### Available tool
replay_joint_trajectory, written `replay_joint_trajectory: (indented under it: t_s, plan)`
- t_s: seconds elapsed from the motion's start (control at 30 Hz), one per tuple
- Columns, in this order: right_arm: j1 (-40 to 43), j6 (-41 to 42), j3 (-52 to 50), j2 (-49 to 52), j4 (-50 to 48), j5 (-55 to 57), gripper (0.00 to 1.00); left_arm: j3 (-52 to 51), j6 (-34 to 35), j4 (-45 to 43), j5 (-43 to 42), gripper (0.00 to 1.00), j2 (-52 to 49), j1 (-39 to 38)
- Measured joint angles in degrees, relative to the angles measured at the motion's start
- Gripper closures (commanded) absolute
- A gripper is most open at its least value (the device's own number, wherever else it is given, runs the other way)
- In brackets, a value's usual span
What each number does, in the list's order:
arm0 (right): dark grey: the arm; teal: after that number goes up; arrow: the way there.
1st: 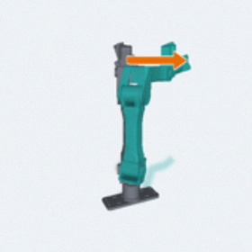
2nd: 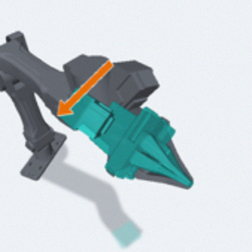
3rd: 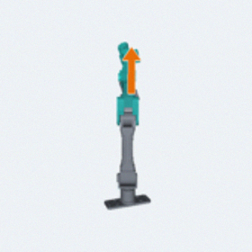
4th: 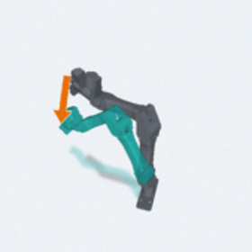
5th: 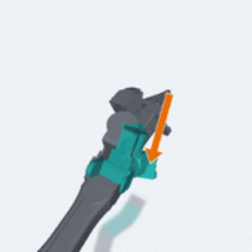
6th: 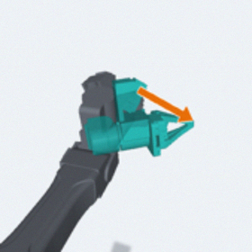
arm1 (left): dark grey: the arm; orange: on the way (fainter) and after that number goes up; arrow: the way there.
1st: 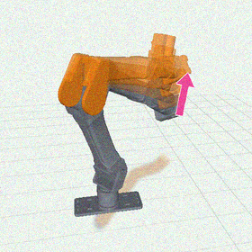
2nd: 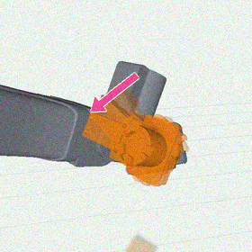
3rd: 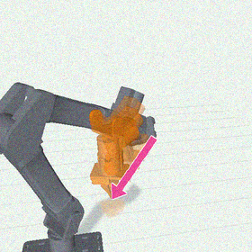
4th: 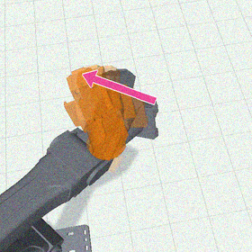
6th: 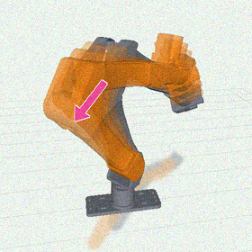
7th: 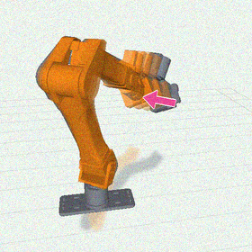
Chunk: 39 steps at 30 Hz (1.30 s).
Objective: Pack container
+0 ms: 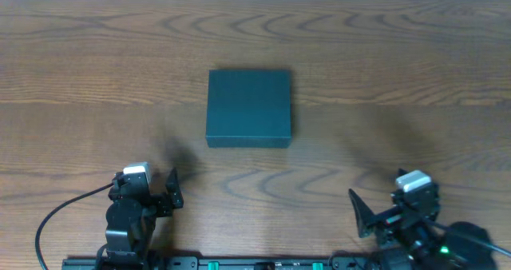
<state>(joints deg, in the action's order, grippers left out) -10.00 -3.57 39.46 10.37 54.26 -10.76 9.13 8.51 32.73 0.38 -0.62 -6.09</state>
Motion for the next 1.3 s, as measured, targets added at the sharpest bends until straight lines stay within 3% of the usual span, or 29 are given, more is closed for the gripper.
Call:
replay_joint_trajectory:
  t_s: [0.2,0.53,1.3]
  plan:
    - [0.0,0.0,-15.47,-8.79,-7.34,1.88,0.01,0.0,0.02,0.02,0.0,0.05,0.0,0.0]
    - [-1.07,2.23,-29.81,-9.53,-12.33,2.32,0.01,0.0,0.0,0.02,0.0,0.05,0.0,0.0]
    - [-1.88,4.26,-29.86,-9.66,-12.63,2.27,0.01,0.0,0.0,0.02,0.0,0.05,0.0,0.0]
